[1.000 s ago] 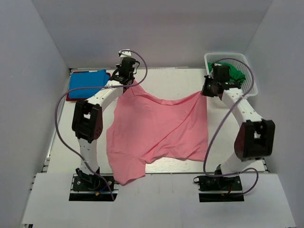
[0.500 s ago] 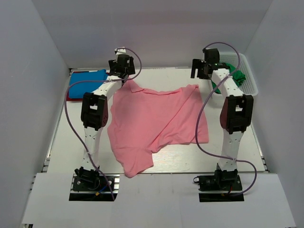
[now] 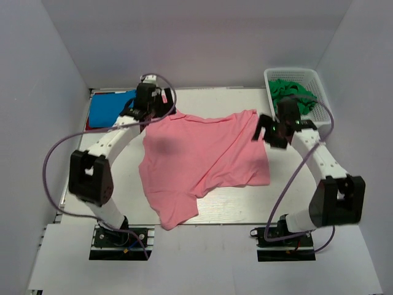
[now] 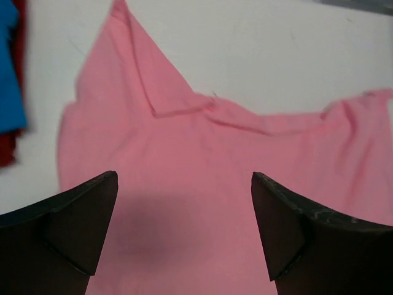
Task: Fold and stack the t-shirts
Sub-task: Flatten out the tshirt
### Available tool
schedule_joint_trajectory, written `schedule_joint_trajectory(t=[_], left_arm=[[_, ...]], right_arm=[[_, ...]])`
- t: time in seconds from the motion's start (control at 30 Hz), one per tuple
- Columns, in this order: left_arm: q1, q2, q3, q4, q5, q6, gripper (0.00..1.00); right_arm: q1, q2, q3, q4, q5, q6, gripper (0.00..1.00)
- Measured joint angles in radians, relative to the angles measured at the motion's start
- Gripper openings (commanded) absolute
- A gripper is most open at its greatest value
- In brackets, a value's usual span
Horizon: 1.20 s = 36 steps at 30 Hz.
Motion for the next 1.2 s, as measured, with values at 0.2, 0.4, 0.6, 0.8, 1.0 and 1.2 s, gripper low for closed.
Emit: schedule_joint_trajectory(t=[0.2,0.4,0.6,0.8,1.0,1.2], left_arm=[[-0.009,-0.219,-0.367,0.033,0.204,-0.125,0.99],[-0.03,-0.222,-0.556,0.006,0.304,-0.194,0.99],[-0.048,-0.222,-0.623,0.016,0.336,-0.231,0.99],[-0.048,-0.223,-0.674,0.037,0.323,-0.249,0.99],[-0.048,-0.223,-0.688,0.072,0.288,-0.288,0.99],[-0.048,-0.214,-0.686,0.089,0.258,-0.319,0.99]], right_arm=[[-0.066,-0.174,-0.365,-0.163,0.089,0.15,0.81],[-0.09,-0.221,-0.494,-0.156,0.116,0.215,0.61],[-0.091,-0.207,-0.562,-0.037,0.085,0.217,0.53],[-0.092,-0.154,-0.573,0.039,0.083,0.215,0.0],[-0.092,-0.176,-0.556,-0.005,0.122,0.211,0.0],[-0.095,-0.267,-0.395,-0.218,0.225,0.204,0.0]])
